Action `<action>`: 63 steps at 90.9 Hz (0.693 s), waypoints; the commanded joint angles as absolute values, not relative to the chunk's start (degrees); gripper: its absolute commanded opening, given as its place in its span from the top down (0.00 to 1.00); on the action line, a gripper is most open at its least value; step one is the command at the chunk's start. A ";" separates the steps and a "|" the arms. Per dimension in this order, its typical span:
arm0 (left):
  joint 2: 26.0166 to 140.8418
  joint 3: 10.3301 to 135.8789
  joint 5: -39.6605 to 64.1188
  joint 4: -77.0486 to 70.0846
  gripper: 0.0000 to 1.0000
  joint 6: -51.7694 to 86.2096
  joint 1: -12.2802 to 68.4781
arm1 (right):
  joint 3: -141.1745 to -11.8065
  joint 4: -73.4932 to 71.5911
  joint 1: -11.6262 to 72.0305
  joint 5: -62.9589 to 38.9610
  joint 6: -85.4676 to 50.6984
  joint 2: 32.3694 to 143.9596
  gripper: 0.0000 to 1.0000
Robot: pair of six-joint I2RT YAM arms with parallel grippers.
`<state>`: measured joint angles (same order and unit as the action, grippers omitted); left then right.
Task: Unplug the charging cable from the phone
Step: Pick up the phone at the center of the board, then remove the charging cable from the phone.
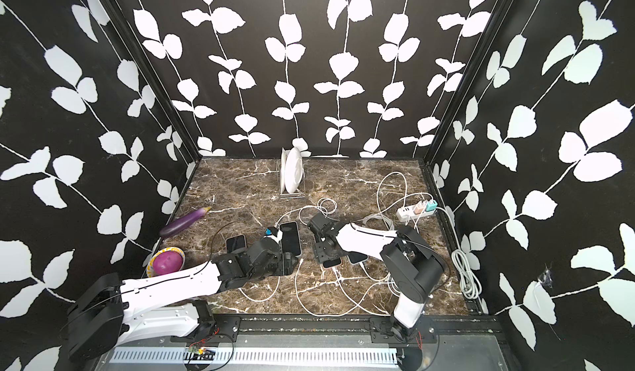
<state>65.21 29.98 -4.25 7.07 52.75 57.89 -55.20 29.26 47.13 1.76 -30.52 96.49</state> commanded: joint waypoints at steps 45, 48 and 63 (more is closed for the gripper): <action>63.18 22.58 -1.69 -14.71 0.34 56.28 63.04 | -49.58 21.54 47.90 2.82 -39.55 74.48 1.00; 63.93 22.00 -1.41 -17.79 0.34 56.41 63.68 | -49.15 20.94 47.86 2.78 -40.08 74.15 1.00; 70.85 21.53 -0.60 -29.89 0.36 56.07 67.21 | -49.43 19.75 47.90 2.65 -41.17 74.19 1.00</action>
